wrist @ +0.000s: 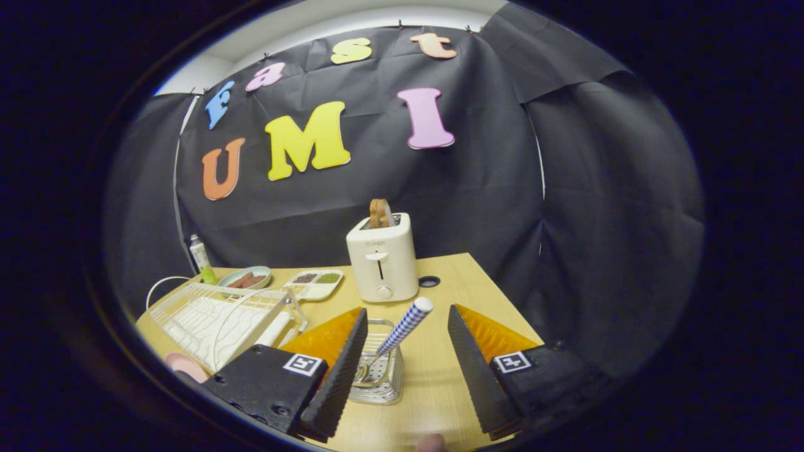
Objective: Take the plate from the dish rack, then take the spoon from the basket and place it into the plate.
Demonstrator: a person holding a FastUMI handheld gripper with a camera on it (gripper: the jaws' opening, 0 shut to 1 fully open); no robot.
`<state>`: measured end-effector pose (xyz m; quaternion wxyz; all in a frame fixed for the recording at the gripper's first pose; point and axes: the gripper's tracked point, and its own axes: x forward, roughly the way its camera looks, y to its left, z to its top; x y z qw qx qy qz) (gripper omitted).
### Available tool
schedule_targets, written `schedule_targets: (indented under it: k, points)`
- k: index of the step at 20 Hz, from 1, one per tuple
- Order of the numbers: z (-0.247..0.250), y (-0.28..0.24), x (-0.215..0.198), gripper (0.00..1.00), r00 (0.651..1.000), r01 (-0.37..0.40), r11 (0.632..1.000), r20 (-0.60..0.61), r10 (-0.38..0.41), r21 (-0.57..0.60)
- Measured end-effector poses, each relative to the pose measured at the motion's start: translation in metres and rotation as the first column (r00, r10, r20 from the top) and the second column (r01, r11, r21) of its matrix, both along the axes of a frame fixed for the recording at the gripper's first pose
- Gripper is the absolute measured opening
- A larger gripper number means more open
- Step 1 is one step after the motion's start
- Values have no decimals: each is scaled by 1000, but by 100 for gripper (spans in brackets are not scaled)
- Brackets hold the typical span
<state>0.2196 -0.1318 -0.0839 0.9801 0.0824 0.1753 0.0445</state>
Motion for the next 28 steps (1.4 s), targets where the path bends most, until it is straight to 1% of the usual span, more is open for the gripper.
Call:
schedule_targets:
  k: [3, 6, 9, 10, 12, 14, 15, 17, 21, 25, 28]
  points:
    - [-8, 1, 15, 80, 1000, -6, 998, -30, 8, 63]
    - [-10, 5, 18, 60, 999, -26, 992, -44, 31, 123]
    - [-4, 9, 12, 40, 999, -33, 992, -32, 37, 125]
    - [2, 12, 8, 29, 999, -30, 991, -24, 33, 129]
    - [10, 18, 1, 23, 1000, -25, 990, -7, 26, 141]
    - [18, 20, -3, 16, 1000, -4, 991, 9, 3, 132]
    - [23, 22, -5, 14, 1000, 5, 991, 21, -7, 131]
    - [36, 18, -7, 12, 997, 48, 992, 59, -55, 113]
    - [78, 15, -18, 11, 979, 124, 986, 150, -140, 112]
    - [128, 29, -49, 10, 955, 141, 981, 243, -170, 130]
    - [147, 60, -90, 10, 950, 130, 977, 262, -172, 168]
